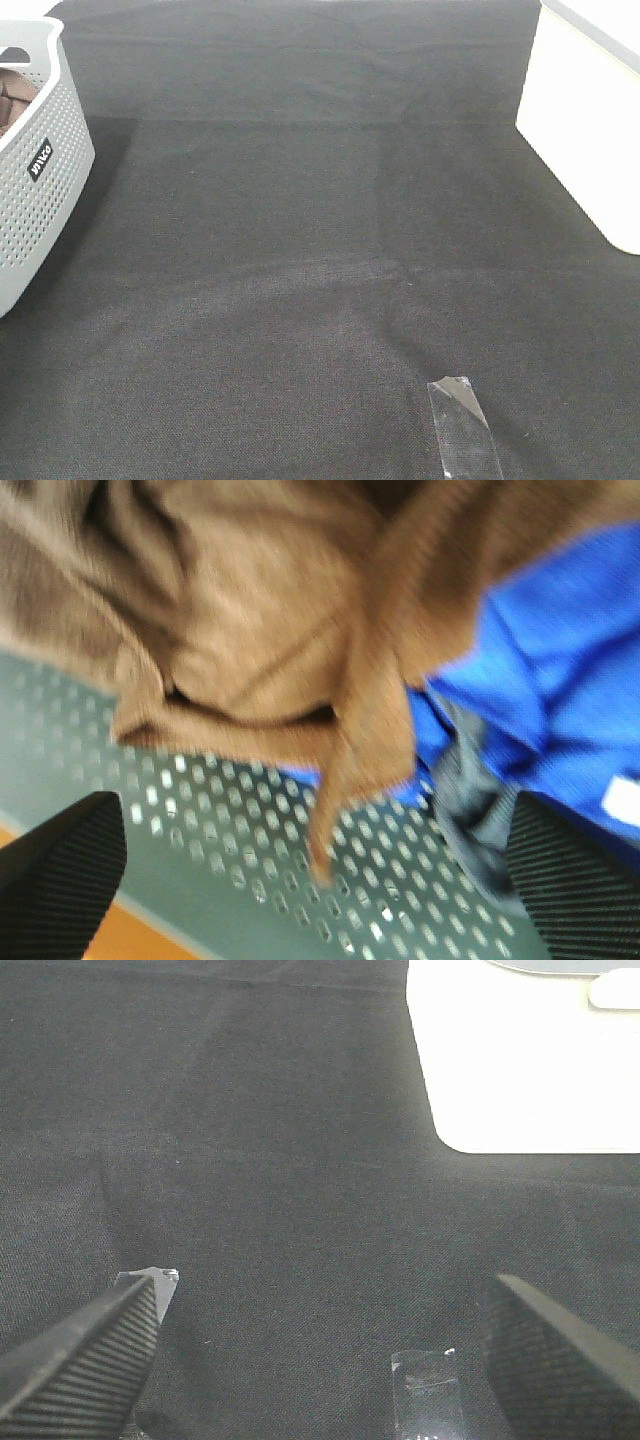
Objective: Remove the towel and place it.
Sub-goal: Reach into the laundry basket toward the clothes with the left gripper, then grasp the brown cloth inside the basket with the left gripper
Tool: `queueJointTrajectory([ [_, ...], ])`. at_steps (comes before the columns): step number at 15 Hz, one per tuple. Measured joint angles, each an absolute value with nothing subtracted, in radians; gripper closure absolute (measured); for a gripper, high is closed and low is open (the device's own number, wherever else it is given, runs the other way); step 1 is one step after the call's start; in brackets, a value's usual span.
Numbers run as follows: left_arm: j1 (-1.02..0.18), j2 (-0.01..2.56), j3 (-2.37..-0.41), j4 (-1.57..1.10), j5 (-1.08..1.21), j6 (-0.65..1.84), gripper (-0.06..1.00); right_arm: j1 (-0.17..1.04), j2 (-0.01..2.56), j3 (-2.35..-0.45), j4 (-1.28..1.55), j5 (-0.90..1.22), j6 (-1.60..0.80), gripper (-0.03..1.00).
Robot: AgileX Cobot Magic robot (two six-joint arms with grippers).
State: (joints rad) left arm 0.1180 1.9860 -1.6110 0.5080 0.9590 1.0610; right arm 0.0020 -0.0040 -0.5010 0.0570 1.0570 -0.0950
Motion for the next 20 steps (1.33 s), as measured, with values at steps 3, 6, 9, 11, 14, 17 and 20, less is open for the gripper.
queueJointTrajectory([
  [3, 0.118, 2.052, -1.674, 0.508, 0.968, 1.078, -0.03, 0.002, -0.004, -0.501, 0.057, 1.057, -0.095, 0.14],
  [6, 0.118, 2.121, -1.695, 0.513, 0.978, 1.096, -0.01, 0.002, -0.004, -0.501, 0.057, 1.057, -0.095, 0.14],
  [9, 0.133, 2.142, -1.695, 0.509, 0.988, 1.111, 0.00, 0.002, -0.004, -0.501, 0.057, 1.057, -0.095, 0.14],
  [11, 0.163, 2.142, -1.696, 0.496, 0.993, 1.116, 0.07, 0.002, -0.004, -0.501, 0.057, 1.057, -0.095, 0.14],
  [14, 0.178, 2.142, -1.696, 0.450, 0.993, 1.147, 0.50, 0.002, -0.004, -0.501, 0.057, 1.057, -0.095, 0.14],
  [17, 0.178, 2.142, -1.696, 0.445, 0.984, 1.146, 0.81, 0.002, -0.004, -0.501, 0.057, 1.057, -0.095, 0.14],
  [20, 0.178, 2.142, -1.696, 0.440, 1.010, 1.087, 0.94, 0.002, -0.004, -0.501, 0.057, 1.057, -0.095, 0.14],
])
